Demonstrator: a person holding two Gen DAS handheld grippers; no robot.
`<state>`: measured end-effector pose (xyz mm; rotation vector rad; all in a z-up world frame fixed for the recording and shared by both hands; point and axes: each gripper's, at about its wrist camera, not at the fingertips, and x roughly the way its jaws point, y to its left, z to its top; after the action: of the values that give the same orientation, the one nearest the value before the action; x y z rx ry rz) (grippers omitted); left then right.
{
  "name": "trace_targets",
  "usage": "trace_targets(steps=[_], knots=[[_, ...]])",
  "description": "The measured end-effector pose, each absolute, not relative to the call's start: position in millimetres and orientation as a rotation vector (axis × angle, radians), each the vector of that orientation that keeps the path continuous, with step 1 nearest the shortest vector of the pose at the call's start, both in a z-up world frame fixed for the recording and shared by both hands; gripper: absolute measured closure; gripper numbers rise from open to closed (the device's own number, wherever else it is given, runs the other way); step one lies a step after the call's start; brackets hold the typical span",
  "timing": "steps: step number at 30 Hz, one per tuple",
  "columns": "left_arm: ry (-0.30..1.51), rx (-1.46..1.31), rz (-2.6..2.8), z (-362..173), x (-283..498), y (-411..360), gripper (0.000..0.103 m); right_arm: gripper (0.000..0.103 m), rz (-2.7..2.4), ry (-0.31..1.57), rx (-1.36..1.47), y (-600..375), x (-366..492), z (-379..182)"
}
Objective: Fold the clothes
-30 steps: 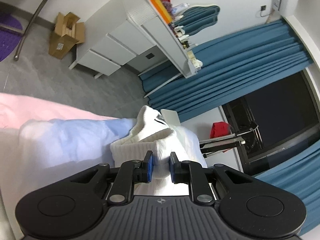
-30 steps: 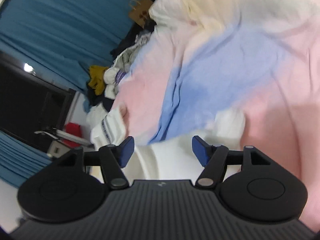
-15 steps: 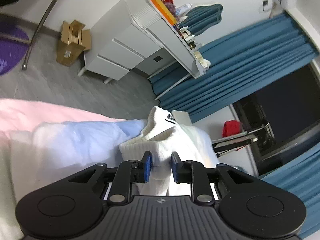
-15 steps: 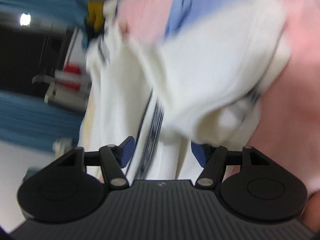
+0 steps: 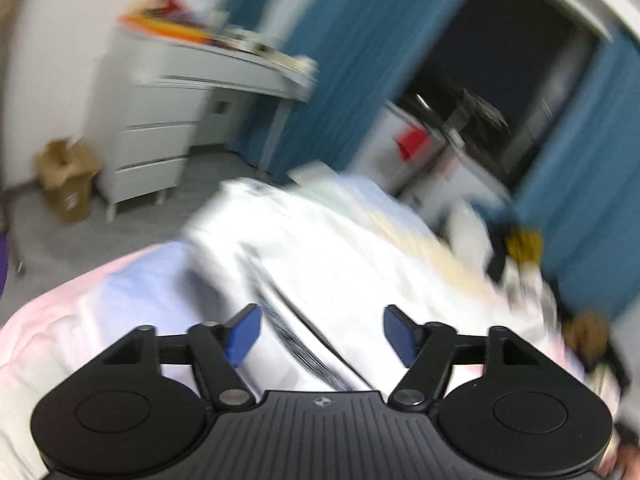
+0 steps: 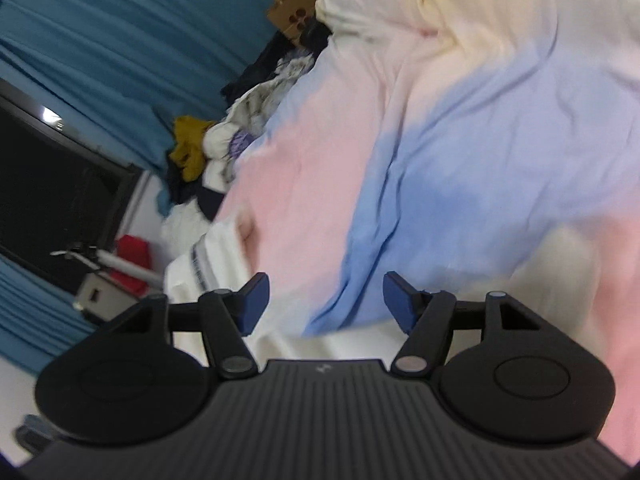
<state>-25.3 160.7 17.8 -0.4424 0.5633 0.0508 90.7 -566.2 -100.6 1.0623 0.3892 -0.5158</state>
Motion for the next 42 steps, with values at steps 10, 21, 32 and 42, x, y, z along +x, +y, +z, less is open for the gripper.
trace_targets(steps=[10, 21, 32, 42], knots=[[0.661, -0.098, -0.153, -58.7, 78.0, -17.6, 0.023, 0.036, -0.293, 0.335, 0.861, -512.3, 42.9, -65.9], [0.54, -0.004, -0.101, -139.3, 120.1, -94.2, 0.0, 0.036, -0.274, 0.393, 0.696, -488.6, 60.1, -68.3], [0.47, 0.027, -0.022, -150.0, 116.1, -93.9, 0.0, 0.036, -0.246, 0.419, 0.695, -481.5, 66.1, -73.1], [0.489, 0.014, -0.032, -152.0, 119.6, -88.8, 0.0, 0.036, -0.248, 0.443, 0.654, -472.5, 67.4, -73.9]])
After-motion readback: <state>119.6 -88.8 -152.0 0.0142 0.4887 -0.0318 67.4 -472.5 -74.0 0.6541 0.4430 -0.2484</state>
